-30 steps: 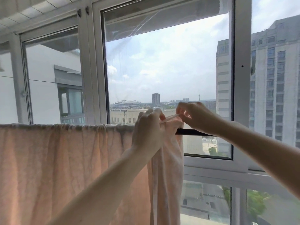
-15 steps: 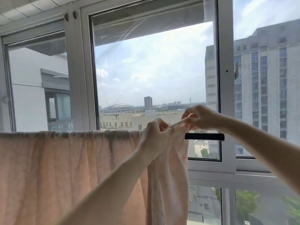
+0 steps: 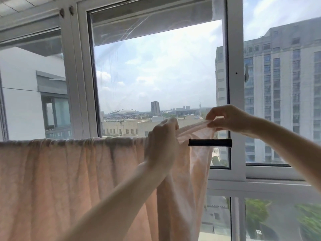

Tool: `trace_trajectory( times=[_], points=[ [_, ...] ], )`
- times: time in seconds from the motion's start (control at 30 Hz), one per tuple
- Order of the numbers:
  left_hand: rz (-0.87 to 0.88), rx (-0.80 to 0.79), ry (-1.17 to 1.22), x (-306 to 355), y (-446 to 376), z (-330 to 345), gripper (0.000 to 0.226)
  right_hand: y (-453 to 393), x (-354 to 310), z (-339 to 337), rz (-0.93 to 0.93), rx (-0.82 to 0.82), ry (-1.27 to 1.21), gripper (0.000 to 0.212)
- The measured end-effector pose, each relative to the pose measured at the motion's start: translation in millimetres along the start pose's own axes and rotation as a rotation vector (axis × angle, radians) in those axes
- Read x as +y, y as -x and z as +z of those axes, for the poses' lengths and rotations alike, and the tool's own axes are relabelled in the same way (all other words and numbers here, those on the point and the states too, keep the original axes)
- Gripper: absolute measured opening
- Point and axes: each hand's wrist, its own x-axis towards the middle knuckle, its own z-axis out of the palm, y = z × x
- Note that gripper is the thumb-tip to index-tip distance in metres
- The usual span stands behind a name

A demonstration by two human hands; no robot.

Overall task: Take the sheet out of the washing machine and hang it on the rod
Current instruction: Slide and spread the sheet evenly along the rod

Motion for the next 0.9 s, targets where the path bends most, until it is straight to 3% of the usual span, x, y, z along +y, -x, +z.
trace_trajectory(
  times=[0.17, 0.5, 0.73, 0.9],
  points=[
    [0.017, -0.105, 0.021, 8.5, 10.3, 16.1, 0.026, 21.4, 23.4, -8.5, 0.023, -0.016, 0.057, 0.014],
    [0.030, -0.102, 0.036, 13.6, 15.6, 33.2, 0.033, 44.2, 43.6, -3.4, 0.055, 0.130, -0.050, 0.011],
    [0.059, 0.014, 0.024, 6.2, 26.3, 27.5, 0.049, 63.2, 47.0, 19.5, 0.161, -0.010, -0.268, 0.008],
    [0.019, -0.100, 0.037, 3.9, 58.2, 41.8, 0.041, 78.2, 67.3, 41.3, 0.174, -0.038, -0.196, 0.018]
  ],
)
